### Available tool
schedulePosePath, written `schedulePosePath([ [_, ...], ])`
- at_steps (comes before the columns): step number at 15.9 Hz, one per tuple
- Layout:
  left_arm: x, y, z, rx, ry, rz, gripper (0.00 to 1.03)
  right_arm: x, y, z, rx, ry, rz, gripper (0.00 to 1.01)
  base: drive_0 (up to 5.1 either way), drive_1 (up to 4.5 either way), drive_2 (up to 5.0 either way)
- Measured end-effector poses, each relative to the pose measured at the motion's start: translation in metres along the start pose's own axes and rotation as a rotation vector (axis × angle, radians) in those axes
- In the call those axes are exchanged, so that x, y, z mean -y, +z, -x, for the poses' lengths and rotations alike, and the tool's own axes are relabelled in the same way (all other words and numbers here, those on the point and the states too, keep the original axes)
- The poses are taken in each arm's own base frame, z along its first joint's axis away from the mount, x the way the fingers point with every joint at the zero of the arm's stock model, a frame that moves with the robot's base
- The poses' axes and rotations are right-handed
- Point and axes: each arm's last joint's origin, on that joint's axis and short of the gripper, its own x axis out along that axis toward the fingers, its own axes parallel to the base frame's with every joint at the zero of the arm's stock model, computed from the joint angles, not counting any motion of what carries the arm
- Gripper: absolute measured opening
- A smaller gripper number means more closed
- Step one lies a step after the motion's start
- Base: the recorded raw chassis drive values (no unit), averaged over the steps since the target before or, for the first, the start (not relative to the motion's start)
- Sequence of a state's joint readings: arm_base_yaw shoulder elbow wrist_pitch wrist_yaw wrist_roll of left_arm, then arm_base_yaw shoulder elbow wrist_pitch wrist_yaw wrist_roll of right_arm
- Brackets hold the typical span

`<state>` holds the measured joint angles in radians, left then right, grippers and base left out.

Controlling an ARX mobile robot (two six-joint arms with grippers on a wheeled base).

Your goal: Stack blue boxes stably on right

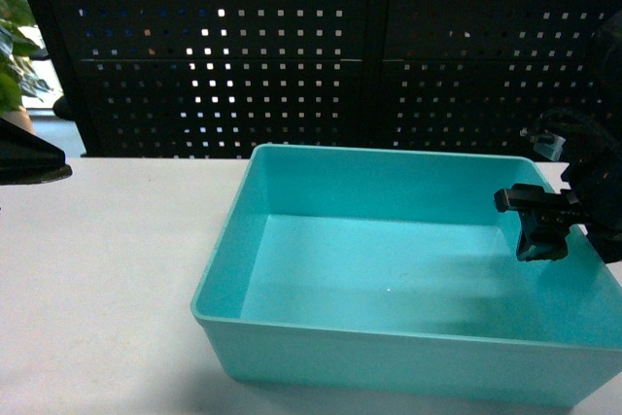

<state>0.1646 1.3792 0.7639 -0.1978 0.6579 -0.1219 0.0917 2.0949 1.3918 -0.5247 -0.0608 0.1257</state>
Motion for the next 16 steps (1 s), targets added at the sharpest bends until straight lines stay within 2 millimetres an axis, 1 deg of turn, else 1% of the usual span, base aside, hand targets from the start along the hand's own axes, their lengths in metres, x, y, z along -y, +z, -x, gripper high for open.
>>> schedulePosePath([
  [2,0.000,0.000,0.000,0.000,0.000,0.000,0.98,0.000,-0.001,-0.002,-0.014,0.003,0.008,0.31,0.0,0.00,0.0],
  [5,0.000,0.000,0.000,0.000,0.000,0.000,0.98,0.002,-0.004,-0.011,-0.044,-0.009,0.018,0.01,0.0,0.00,0.0],
  [10,0.000,0.000,0.000,0.001,0.000,-0.001,0.98,-0.001,-0.005,-0.012,-0.049,-0.015,0.021,0.02,0.0,0.00,0.0],
  [12,0.000,0.000,0.000,0.001,0.000,0.000,0.98,-0.001,-0.009,-0.011,-0.009,-0.024,0.017,0.02,0.0,0.00,0.0],
  [13,0.000,0.000,0.000,0.001,0.000,0.000,0.98,-0.006,-0.027,-0.005,0.046,-0.052,0.030,0.02,0.0,0.00,0.0],
  [15,0.000,0.000,0.000,0.000,0.000,0.000,0.98,-0.006,-0.045,0.009,0.038,-0.026,0.008,0.02,0.0,0.00,0.0],
  [16,0.000,0.000,0.000,0.000,0.000,-0.001,0.98,-0.006,-0.051,0.014,0.037,-0.008,0.001,0.02,0.0,0.00,0.0],
])
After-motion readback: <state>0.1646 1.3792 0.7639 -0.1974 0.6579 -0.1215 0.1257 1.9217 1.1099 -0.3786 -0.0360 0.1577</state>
